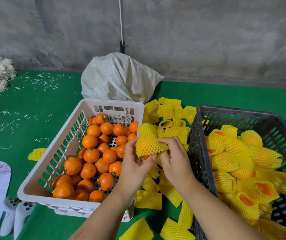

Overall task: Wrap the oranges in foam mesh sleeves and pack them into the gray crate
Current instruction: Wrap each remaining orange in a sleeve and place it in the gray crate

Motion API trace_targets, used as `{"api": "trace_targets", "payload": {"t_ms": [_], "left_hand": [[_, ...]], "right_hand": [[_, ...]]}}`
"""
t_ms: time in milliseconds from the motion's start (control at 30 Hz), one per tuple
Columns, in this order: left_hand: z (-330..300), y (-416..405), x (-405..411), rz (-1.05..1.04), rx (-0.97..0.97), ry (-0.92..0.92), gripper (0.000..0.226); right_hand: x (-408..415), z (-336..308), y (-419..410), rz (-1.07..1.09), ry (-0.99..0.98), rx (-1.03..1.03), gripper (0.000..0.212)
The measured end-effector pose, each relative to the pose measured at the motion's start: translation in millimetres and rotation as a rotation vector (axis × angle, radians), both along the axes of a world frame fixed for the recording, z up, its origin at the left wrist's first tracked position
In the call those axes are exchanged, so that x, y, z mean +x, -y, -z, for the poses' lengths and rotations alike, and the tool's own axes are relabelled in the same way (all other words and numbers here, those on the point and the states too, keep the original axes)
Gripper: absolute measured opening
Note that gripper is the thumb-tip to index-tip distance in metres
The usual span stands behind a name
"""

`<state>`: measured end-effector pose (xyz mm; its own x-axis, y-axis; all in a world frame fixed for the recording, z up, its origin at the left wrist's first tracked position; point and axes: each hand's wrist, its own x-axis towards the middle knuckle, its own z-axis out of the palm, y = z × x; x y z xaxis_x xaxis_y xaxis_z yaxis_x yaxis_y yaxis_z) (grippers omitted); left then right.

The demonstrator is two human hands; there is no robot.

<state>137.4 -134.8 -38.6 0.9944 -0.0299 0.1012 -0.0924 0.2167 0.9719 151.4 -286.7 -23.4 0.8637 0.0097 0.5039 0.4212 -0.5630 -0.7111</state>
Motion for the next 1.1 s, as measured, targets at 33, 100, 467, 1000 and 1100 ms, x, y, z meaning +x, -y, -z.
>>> {"api": "trace_targets", "payload": {"t_ms": [33, 100, 467, 1000, 1100], "left_hand": [[1, 0, 0, -0.017, 0.003, -0.007, 0.053], [0, 1, 2, -0.087, 0.019, -0.041, 0.049], [8, -2, 8, -0.037, 0.231, 0.092, 0.080], [11, 1, 2, -0.040, 0.325, 0.102, 0.075], [13, 4, 3, 0.033, 0.426, 0.131, 0.070]], "right_hand": [[0, -2, 0, 0.006, 0.059, -0.015, 0.029], [-3, -5, -1, -0.055, 0.193, -0.075, 0.020], [-6, 4, -4, -0.113, -0.248, -0.076, 0.092], [-2, -9, -2, -0.340, -0.838, 0.797, 0.076], [-2, -8, -7, -0.300, -0.796, 0.842, 0.064]]}}
